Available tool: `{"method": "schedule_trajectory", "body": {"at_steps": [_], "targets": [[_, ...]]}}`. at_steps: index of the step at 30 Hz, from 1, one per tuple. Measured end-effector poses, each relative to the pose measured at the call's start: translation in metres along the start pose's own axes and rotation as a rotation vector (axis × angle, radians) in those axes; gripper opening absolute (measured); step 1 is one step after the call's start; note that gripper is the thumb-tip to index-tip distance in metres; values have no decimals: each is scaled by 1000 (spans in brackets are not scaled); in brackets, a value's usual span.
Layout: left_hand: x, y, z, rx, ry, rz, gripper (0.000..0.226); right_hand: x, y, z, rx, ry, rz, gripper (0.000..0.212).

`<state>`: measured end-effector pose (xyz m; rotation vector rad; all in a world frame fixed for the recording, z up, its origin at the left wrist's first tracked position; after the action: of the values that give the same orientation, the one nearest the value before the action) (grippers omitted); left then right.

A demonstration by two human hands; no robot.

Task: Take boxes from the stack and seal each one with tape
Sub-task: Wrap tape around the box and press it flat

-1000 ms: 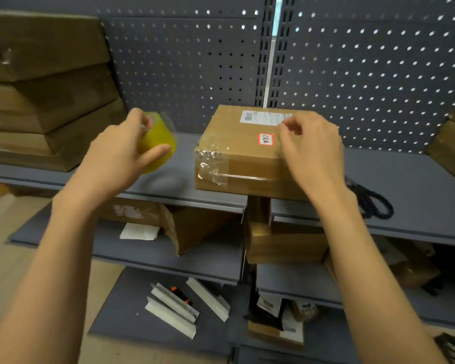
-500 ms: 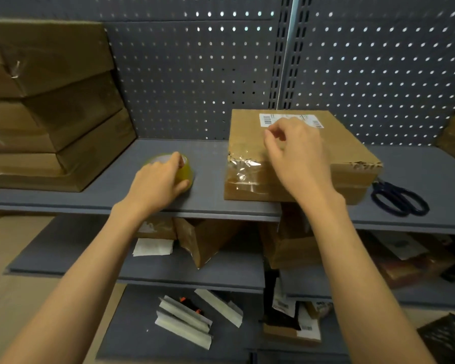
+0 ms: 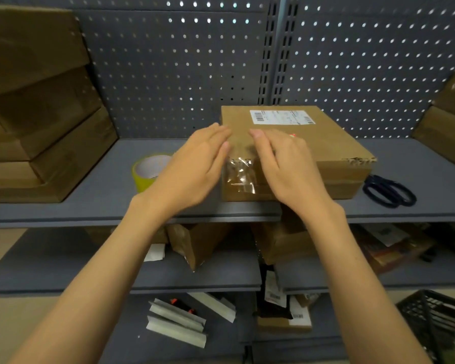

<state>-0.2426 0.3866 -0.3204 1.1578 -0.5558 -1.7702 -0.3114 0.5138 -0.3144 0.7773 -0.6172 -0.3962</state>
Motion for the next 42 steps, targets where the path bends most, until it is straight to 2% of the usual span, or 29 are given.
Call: {"method": "schedule_trajectory", "body": {"at_steps": [3, 6, 8, 13, 19, 25, 27, 30, 33, 42], "targets": [[-16, -17, 9, 92, -29, -15, 49, 4, -6, -6, 110, 41, 49, 43], [-11, -28, 10, 139, 12, 3, 48, -4, -17, -10, 225, 52, -53, 48], [-7, -32, 8, 172, 25, 46, 48, -7, -24, -12, 243, 82, -168, 57], [2, -31, 4, 137, 34, 83, 47, -18, -28, -16, 139, 97, -362, 73], [11, -26, 1, 150, 41, -4, 46, -36, -12, -15, 171, 59, -318, 61], [8, -19, 16, 21, 16, -159, 39, -27, -4, -2, 80, 100, -185, 41], [11, -26, 18, 88, -23, -141, 42, -19, -14, 0, 74, 141, -159, 41], [21, -35, 14, 191, -91, -45, 61, -20, -29, -5, 18, 198, -332, 53], [29, -38, 11, 200, -139, 40, 69, -26, -33, -9, -18, 243, -444, 55], [32, -39, 12, 209, -225, 59, 70, -31, -35, -9, -7, 326, -471, 60]]}}
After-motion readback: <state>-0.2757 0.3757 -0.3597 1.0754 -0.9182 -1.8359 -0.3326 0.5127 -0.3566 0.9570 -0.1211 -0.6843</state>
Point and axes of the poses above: each hand's wrist, its own z-axis towards the middle knuckle, its own y-axis out of the back of the hand, x = y × z, the point moved 5 cm from there along z, towards the middle knuckle, and after that the axes turned 10 degrees about -z, right-handed, at the moved point
